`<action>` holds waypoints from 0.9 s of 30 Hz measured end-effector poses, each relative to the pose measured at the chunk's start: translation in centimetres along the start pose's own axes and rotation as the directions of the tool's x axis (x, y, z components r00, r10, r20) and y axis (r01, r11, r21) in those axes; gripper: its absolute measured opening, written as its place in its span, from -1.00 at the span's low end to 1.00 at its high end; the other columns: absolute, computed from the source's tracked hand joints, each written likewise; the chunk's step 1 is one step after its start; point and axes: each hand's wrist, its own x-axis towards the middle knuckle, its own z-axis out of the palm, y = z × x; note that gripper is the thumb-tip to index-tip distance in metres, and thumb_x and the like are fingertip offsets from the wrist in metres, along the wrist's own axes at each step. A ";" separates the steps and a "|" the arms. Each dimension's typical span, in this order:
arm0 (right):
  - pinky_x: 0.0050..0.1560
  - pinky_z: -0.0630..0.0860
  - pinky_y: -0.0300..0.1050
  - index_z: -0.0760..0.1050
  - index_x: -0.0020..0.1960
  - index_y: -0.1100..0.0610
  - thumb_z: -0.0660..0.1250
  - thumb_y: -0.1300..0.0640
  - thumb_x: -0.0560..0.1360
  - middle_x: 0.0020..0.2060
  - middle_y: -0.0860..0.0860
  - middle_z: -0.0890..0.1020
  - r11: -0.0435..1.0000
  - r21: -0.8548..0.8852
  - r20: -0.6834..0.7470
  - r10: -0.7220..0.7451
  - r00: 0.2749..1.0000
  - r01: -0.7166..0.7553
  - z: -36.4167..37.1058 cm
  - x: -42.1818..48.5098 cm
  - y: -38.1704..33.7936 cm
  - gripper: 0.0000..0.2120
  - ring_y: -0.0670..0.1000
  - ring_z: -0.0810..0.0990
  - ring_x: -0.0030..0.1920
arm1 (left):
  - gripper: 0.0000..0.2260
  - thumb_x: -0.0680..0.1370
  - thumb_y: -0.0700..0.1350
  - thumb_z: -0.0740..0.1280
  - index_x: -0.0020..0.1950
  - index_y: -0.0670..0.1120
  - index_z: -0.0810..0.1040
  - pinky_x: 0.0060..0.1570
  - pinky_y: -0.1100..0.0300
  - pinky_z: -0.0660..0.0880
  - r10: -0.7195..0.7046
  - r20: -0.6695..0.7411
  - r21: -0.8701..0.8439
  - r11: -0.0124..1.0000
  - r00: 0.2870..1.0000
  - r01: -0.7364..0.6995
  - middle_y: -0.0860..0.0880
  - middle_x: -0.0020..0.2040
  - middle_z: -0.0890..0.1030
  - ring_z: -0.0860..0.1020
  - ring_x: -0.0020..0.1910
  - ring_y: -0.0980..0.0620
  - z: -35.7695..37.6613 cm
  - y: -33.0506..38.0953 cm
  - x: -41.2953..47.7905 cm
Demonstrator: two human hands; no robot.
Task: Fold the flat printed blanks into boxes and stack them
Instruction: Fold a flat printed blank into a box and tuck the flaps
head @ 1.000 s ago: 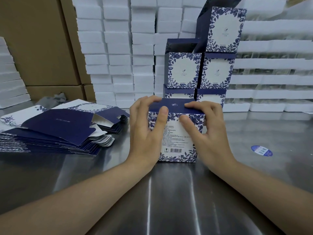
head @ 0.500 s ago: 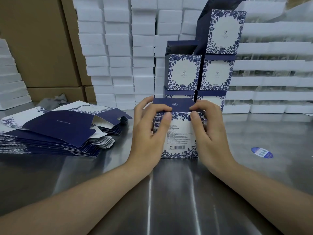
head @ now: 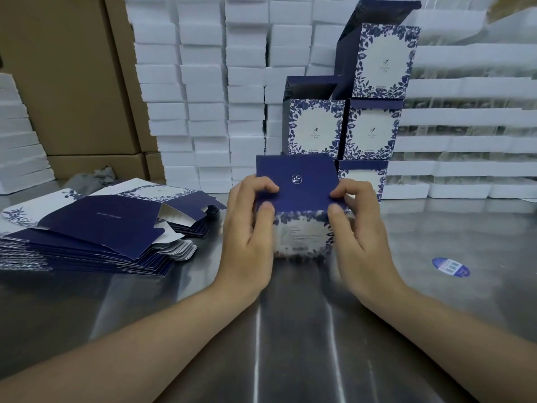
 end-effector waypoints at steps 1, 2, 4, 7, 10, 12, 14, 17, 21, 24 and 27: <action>0.18 0.53 0.26 0.35 0.20 -0.21 0.22 0.07 0.58 0.20 0.01 0.51 1.000 0.008 0.016 0.008 1.000 -0.008 0.0 -0.1 0.1 -0.75 0.09 0.53 0.25 | -0.62 0.55 -0.23 0.19 0.20 0.22 0.49 0.22 -0.36 0.48 0.007 0.020 0.016 1.000 1.000 -0.008 -0.08 0.24 0.54 0.54 0.23 -0.20 -0.1 0.1 -0.1; 0.16 0.57 0.26 0.33 0.23 -0.22 0.26 0.13 0.54 0.25 0.00 0.49 0.999 0.022 0.036 0.034 0.999 -0.035 0.0 -0.1 0.3 -0.65 0.05 0.53 0.30 | -0.49 0.48 -0.30 0.18 0.26 0.24 0.46 0.24 -0.36 0.49 -0.008 0.047 0.018 1.000 0.999 0.007 -0.06 0.31 0.50 0.52 0.29 -0.17 -0.1 0.1 -0.1; 0.11 0.65 0.14 0.30 0.33 -0.28 0.32 0.21 0.49 0.33 -0.11 0.44 0.998 0.010 0.082 0.067 0.994 -0.068 0.0 -0.2 0.6 -0.45 -0.06 0.50 0.38 | -0.29 0.43 -0.37 0.18 0.40 0.31 0.40 0.28 -0.08 0.57 -0.031 0.102 0.098 0.995 0.994 0.021 0.07 0.41 0.41 0.48 0.39 0.04 -0.2 0.0 -0.3; 0.10 0.68 0.07 0.21 0.50 -0.38 0.40 0.31 0.50 0.33 -0.21 0.39 0.993 -0.093 0.144 0.090 0.986 -0.077 -0.1 0.0 1.3 -0.18 -0.14 0.52 0.33 | -0.19 0.48 -0.38 0.25 0.50 0.43 0.29 0.00 0.42 0.51 -0.091 0.171 0.247 0.968 0.981 0.047 0.16 0.37 0.32 0.49 0.15 0.33 -0.3 -0.5 -0.3; 0.13 0.66 0.11 0.20 0.51 -0.46 0.42 0.28 0.51 0.25 -0.29 0.38 0.980 -0.171 0.169 0.130 0.977 -0.101 -0.1 0.2 1.7 -0.15 -0.10 0.58 0.21 | -0.25 0.54 -0.33 0.30 0.47 0.45 0.32 -0.07 0.46 0.46 -0.176 0.173 0.274 0.954 0.969 0.124 0.15 0.34 0.32 0.53 -0.02 0.26 -0.3 -0.8 -0.2; 0.28 0.60 0.10 0.25 0.49 -0.46 0.44 0.21 0.54 0.25 -0.24 0.38 0.971 -0.219 0.169 0.132 0.977 -0.093 -0.1 0.2 1.9 -0.23 -0.12 0.55 0.26 | -0.34 0.56 -0.27 0.34 0.43 0.44 0.38 -0.04 0.49 0.43 -0.171 0.152 0.294 0.948 0.973 0.121 0.13 0.35 0.35 0.53 -0.02 0.20 -0.3 -0.9 -0.1; 0.39 0.51 0.01 0.20 0.51 -0.47 0.46 0.10 0.56 0.30 -0.22 0.39 0.970 -0.230 0.155 0.121 0.980 -0.084 -0.1 0.2 1.7 -0.25 -0.16 0.50 0.34 | -0.37 0.60 -0.18 0.37 0.43 0.49 0.34 0.05 0.54 0.39 -0.158 0.165 0.296 0.950 0.974 0.104 0.17 0.36 0.36 0.51 0.14 0.25 -0.2 -1.0 -0.1; 0.36 0.32 -0.34 0.18 0.54 -0.46 0.44 -0.03 0.59 0.43 -0.19 0.36 0.969 -0.248 0.144 0.043 0.989 -0.006 0.0 0.0 1.3 -0.31 -0.33 0.35 0.40 | -0.43 0.60 -0.07 0.38 0.43 0.51 0.34 0.18 0.61 0.30 -0.096 0.160 0.274 0.960 0.982 0.049 0.19 0.44 0.30 0.37 0.37 0.38 -0.1 -1.0 -0.2; 0.33 0.22 -0.54 0.34 0.42 -0.41 0.42 -0.07 0.59 0.49 -0.17 0.28 0.967 -0.248 0.123 -0.024 0.992 0.054 0.1 -0.2 0.7 -0.51 -0.29 0.31 0.46 | -0.57 0.57 -0.03 0.42 0.34 0.40 0.46 0.27 0.65 0.15 0.042 0.109 0.280 0.957 0.993 -0.071 0.12 0.52 0.23 0.24 0.47 0.45 0.0 -1.0 -0.2; 0.33 0.20 -0.55 0.44 0.34 -0.32 0.40 -0.09 0.60 0.46 -0.20 0.28 0.972 -0.226 0.111 -0.037 0.993 0.062 0.1 -0.2 0.6 -0.65 -0.27 0.33 0.46 | -0.71 0.57 0.07 0.40 0.21 0.42 0.51 0.33 0.60 0.14 0.061 0.118 0.296 0.950 0.991 -0.094 0.21 0.51 0.24 0.24 0.55 0.29 -0.2 -0.9 -0.2; 0.37 0.18 -0.52 0.52 0.27 -0.26 0.35 -0.12 0.60 0.46 -0.21 0.29 0.971 -0.236 0.120 -0.020 0.993 0.048 0.1 -0.1 0.6 -0.75 -0.20 0.34 0.48 | -0.84 0.57 0.16 0.37 0.14 0.35 0.59 0.34 0.55 0.17 0.024 0.109 0.289 0.956 0.994 -0.055 0.29 0.49 0.25 0.28 0.54 0.22 -0.3 -0.8 -0.1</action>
